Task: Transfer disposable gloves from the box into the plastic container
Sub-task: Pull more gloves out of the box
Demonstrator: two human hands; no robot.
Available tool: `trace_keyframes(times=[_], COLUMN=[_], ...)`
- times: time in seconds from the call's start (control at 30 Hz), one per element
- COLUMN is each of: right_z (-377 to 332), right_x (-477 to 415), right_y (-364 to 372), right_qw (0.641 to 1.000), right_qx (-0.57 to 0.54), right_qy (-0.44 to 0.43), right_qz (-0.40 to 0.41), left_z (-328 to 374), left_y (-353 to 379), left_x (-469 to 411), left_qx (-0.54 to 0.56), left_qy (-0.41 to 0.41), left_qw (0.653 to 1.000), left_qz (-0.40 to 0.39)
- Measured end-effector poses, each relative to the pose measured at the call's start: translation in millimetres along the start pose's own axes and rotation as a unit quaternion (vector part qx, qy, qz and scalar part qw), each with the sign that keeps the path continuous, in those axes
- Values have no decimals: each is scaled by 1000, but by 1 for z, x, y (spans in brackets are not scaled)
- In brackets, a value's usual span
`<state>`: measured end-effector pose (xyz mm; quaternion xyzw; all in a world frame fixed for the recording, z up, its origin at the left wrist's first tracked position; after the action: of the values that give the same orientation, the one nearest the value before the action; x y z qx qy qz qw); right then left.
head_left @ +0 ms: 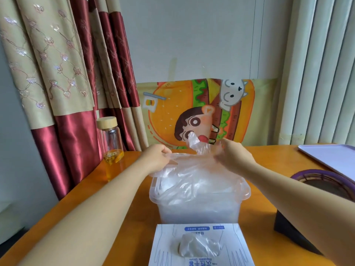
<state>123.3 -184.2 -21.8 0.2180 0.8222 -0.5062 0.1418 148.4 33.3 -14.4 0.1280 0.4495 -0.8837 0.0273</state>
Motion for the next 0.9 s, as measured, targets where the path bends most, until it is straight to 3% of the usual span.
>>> trace_keyframes(times=[0.1, 0.17, 0.2, 0.27, 0.33, 0.37, 0.5, 0.53, 0.6, 0.7, 0.9], right_z=[9, 13, 14, 14, 13, 10, -6, -9, -10, 3, 19], right_x=[-2, -4, -4, -4, -2, -1, -1, 0, 5, 11, 6], right_y=[17, 26, 31, 38, 39, 36, 21, 23, 34, 61, 93], right_qw=[990, 980, 975, 966, 955, 949, 922, 926, 930, 879, 837], right_qx=[139, 194, 213, 244, 276, 291, 276, 234, 178, 248, 275], right_qy=[-36, -49, -57, -75, -103, -122, -271, -297, -286, -224, -187], right_qz=[4, -11, -23, -40, -36, -24, 39, 3, -148, -341, -435], left_z=[7, 21, 28, 40, 38, 33, 22, 20, 18, 15, -3], left_y=[-7, -14, -12, 8, 32, 41, 60, 64, 72, 85, 109], left_x=[-8, -4, 0, 9, 16, 16, 10, 8, 5, 2, -3], left_qx=[50, 72, 74, 28, -105, -158, -234, -255, -290, -329, -360], left_qy=[13, 91, 143, 211, 209, 197, 161, 157, 151, 143, 123], left_qw=[996, 981, 977, 977, 953, 937, 913, 907, 893, 873, 832], left_qz=[72, 153, 139, -15, -193, -243, -293, -297, -309, -330, -405])
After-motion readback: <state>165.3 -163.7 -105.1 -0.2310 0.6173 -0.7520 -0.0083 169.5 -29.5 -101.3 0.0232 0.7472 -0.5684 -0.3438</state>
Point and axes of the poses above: each hand's wrist, its own x-axis away from the middle knuckle, its own y-axis out of the palm, z = x × y, the point moved 3 cm from there along -x, towards the middle knuckle, and after that the axes turned 7 degrees about z, right-handed, at the moved point
